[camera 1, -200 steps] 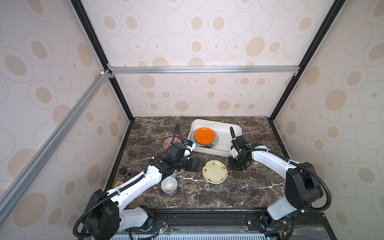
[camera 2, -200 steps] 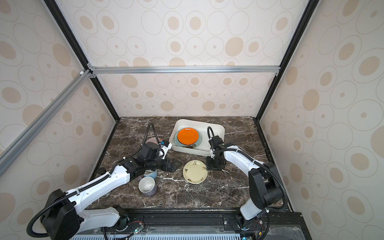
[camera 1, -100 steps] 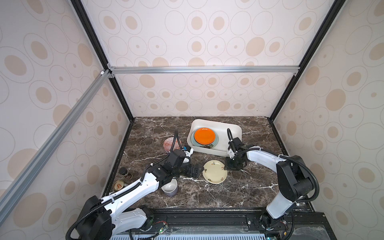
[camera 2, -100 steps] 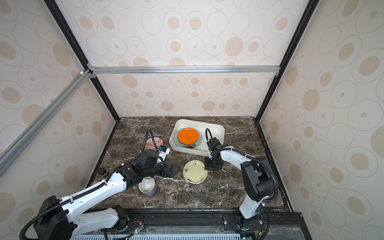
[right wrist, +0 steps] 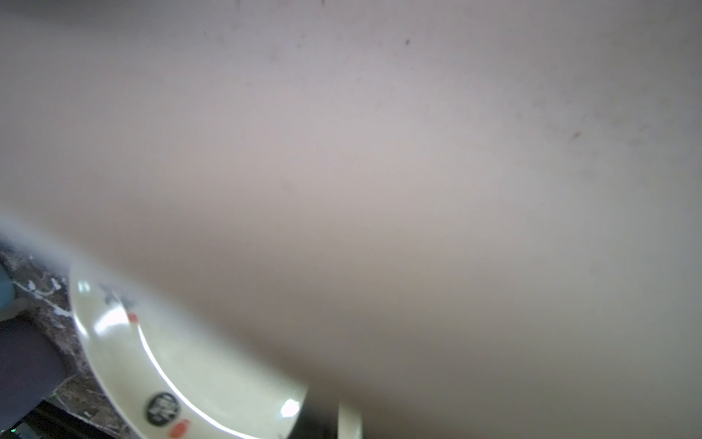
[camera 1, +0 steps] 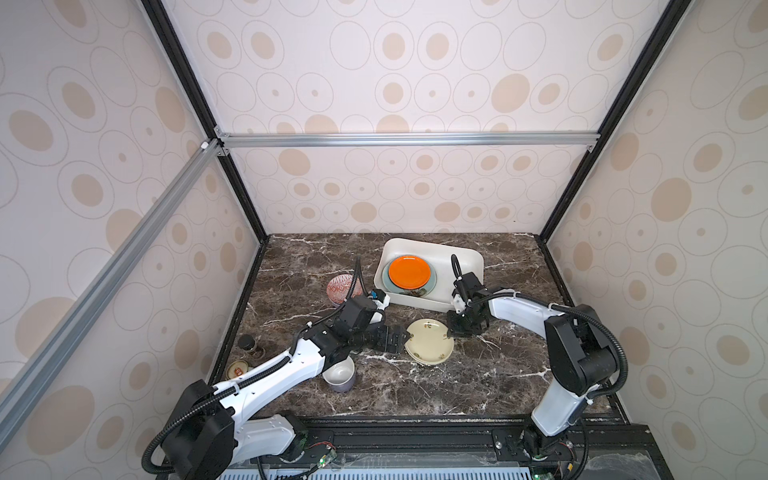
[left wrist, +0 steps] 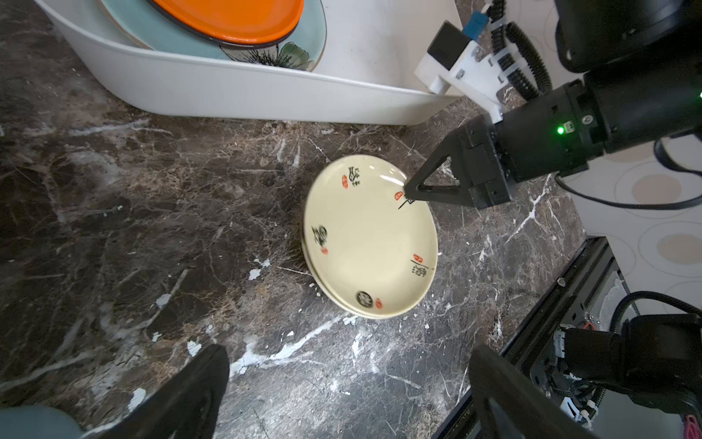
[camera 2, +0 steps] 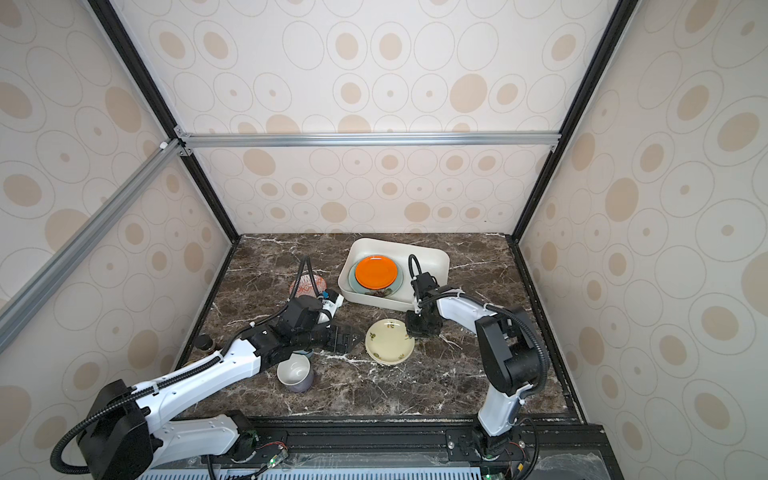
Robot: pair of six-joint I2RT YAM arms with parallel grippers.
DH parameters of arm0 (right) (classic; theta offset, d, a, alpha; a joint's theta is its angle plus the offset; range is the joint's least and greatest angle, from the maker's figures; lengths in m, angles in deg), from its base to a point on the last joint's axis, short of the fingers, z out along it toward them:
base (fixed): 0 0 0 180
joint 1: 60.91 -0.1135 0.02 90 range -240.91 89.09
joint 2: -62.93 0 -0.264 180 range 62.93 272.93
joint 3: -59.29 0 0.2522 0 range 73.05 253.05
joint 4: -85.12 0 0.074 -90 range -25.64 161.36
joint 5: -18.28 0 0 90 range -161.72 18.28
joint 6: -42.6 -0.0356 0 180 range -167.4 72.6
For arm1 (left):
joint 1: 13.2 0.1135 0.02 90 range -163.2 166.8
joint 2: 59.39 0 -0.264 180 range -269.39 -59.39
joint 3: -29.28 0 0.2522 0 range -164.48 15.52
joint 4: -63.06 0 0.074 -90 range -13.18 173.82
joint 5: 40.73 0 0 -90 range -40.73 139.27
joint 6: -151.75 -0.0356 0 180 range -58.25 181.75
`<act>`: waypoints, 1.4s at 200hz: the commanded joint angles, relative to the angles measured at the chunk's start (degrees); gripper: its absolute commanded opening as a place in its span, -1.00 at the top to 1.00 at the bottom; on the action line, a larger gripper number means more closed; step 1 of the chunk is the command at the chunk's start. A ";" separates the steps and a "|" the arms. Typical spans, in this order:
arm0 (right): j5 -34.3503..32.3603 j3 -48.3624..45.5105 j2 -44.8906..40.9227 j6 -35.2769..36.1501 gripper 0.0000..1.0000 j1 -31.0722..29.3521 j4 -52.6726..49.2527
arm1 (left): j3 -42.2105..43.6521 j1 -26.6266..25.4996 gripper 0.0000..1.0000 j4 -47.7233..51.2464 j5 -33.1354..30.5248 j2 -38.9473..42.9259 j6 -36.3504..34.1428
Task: Place the mixed dishes into the plastic bin
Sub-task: 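Release the orange plate and grasp the cream plate's rim with the right gripper, then lift the top cream plate with the right gripper and lower it into the bin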
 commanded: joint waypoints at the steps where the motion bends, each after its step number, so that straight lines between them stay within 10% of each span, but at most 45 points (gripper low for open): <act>1: -0.53 -0.21 1.42 -0.07 0.93 -0.44 -3.24 | -2.11 -0.48 -0.98 0.11 -0.74 -0.04 -1.23; 184: 6.96 5.65 -13.87 -0.38 1.00 -0.36 -11.58 | -5.70 -0.21 -0.98 3.78 -4.42 4.20 -3.24; 280: 7.71 28.67 0.45 0.18 1.00 3.77 -14.49 | -12.90 6.41 -0.99 6.78 -2.82 1.34 -7.83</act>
